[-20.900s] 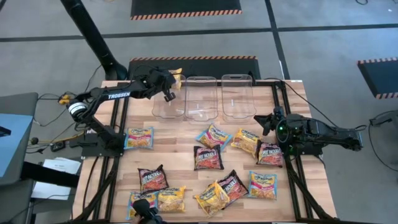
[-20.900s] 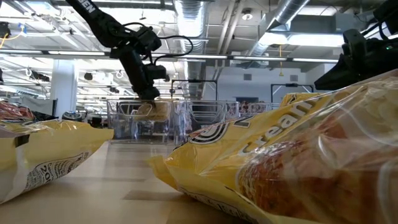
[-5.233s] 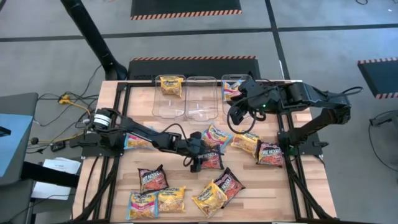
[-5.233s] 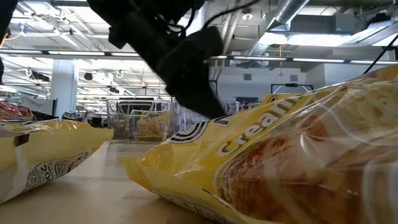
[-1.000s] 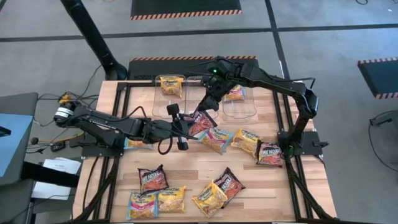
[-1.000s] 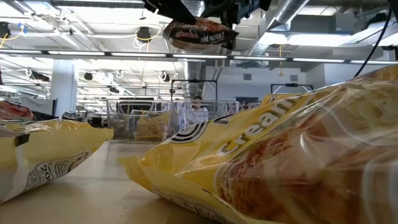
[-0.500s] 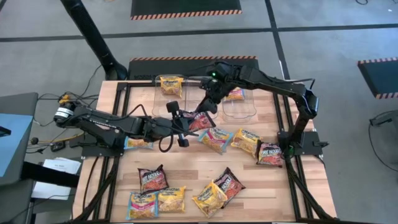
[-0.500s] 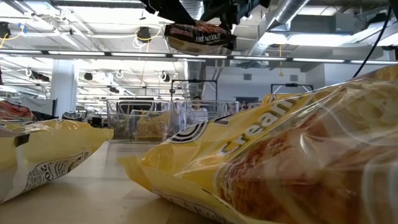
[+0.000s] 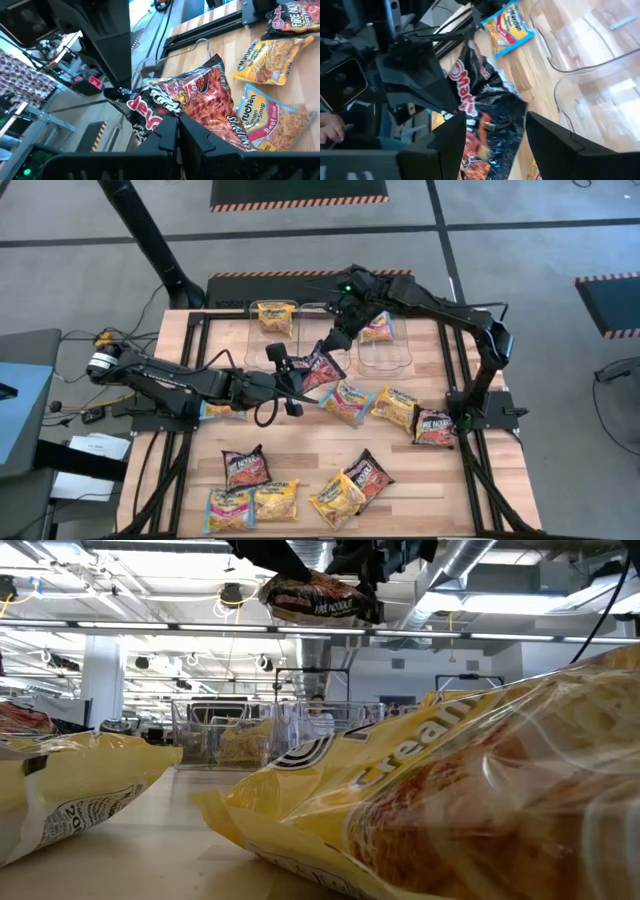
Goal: Sort Maruchan noodles
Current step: Put the black noodle pack in the middle transparent bin
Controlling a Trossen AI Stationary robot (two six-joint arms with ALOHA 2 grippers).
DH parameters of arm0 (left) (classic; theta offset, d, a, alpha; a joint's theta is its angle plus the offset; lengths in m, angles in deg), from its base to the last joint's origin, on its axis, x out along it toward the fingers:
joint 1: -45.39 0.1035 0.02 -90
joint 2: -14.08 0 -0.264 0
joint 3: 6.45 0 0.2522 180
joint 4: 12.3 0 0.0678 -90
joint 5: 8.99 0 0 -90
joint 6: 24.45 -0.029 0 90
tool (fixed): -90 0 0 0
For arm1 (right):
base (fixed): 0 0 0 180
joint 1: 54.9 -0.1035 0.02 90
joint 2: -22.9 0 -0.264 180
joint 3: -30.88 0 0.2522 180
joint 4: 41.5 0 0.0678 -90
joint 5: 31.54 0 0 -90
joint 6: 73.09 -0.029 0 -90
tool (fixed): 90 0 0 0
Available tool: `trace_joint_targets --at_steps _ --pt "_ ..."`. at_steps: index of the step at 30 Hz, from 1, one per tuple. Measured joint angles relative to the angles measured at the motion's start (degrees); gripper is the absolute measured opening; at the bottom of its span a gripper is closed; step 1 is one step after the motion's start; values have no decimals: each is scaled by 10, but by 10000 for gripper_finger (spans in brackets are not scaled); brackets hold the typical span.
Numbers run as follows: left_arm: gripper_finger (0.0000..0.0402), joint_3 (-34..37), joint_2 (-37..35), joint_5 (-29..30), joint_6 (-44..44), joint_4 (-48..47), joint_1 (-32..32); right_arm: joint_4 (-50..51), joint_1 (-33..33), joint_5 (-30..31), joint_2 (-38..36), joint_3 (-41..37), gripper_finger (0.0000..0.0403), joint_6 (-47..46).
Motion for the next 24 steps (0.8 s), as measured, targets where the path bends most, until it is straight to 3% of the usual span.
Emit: trace_joint_targets --at_steps 6,17,20,24 --pt "0 0 0 -1 -51 31 3 -1 -12 -4 9 0 230 1" --pt "0 0 0 -3 -68 33 8 4 -43 -18 17 0 222 -2" --pt "0 0 0 -4 -68 34 8 3 -51 -5 16 0 191 -19" --pt "0 0 0 -4 -68 34 8 2 -58 -1 16 0 116 -35"
